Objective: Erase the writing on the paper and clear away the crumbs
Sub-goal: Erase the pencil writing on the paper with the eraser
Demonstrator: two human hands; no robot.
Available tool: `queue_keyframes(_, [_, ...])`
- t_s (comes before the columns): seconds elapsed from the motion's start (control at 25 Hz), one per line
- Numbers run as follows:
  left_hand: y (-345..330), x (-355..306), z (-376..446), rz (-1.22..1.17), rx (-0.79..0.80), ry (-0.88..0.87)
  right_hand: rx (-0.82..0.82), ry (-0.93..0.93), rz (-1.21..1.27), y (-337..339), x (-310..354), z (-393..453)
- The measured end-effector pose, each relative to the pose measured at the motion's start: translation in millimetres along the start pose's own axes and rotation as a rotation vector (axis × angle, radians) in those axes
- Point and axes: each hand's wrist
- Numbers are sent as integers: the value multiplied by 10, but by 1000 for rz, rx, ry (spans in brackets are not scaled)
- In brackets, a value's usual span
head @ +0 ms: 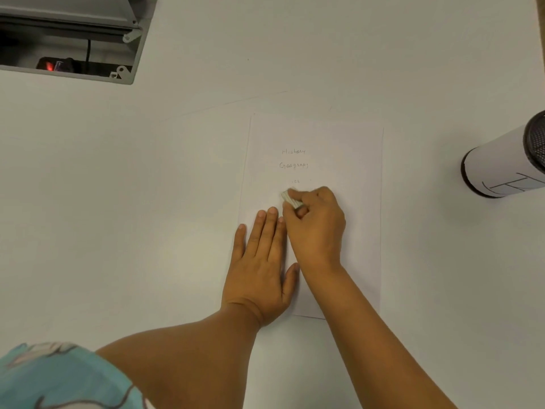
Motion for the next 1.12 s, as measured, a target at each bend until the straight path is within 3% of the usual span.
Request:
queue_keyframes(0.2, [-7,-7,2,12,-21,-1,12,5,-31,-65,169,357])
queue_keyframes(0.4, [-31,2,-2,27,-25,-6,-22,-8,-16,41,-18,19])
queue_keyframes(1.0, [-28,-2,-11,9,-21,5,-51,9,-51,90,64,380])
queue_keyframes(1.12, [-14,-5,-11,7,-13,2,-85,-28,113,195,23,363])
Point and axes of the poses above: each hand's wrist, its own z-axis towards the middle knuckle, its own y-axis out of the back of the hand, x = y × z, and after that the axes turned 8 degrees about -y, right-handed
